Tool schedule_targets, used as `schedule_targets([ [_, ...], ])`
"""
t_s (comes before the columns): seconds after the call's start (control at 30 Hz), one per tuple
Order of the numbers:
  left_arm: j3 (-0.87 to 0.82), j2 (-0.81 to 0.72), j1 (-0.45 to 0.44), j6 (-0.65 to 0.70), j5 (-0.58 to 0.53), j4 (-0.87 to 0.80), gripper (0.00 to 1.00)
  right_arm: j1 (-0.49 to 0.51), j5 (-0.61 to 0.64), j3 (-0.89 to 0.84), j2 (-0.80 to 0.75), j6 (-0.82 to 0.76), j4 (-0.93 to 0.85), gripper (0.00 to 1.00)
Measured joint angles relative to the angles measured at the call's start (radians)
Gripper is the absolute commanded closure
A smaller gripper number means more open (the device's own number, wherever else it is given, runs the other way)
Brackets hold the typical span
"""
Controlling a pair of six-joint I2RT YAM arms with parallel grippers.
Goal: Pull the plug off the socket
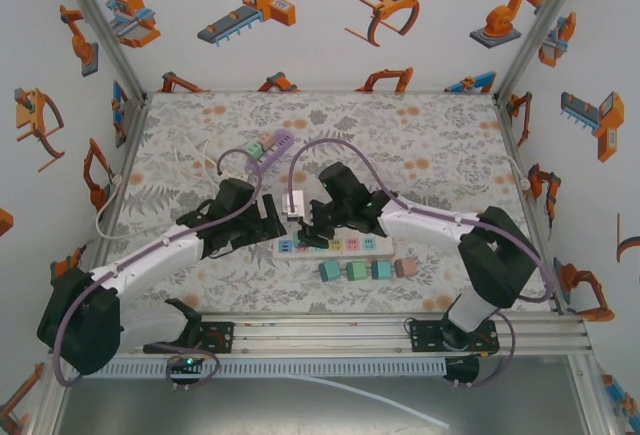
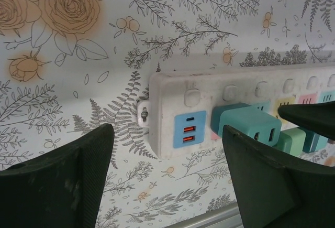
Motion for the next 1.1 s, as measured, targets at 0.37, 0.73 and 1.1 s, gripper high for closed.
schedule_targets([
  [0.37,-0.041,0.046,0.0,0.026,0.031,0.025,0.33,0.0,-0.014,0.0,0.064,0.027,0.028,0.66],
  [0.73,-0.058,0.086,-0.007,0.041,0.048,0.034,0.34,0.0,-0.033,0.0,0.067,0.033,0.034,0.73],
  [1.1,-0.043,0.103,-0.047,0.041,0.011,0.034,0.34,0.0,-0.04,0.0,0.067,0.055,0.048,0.76],
])
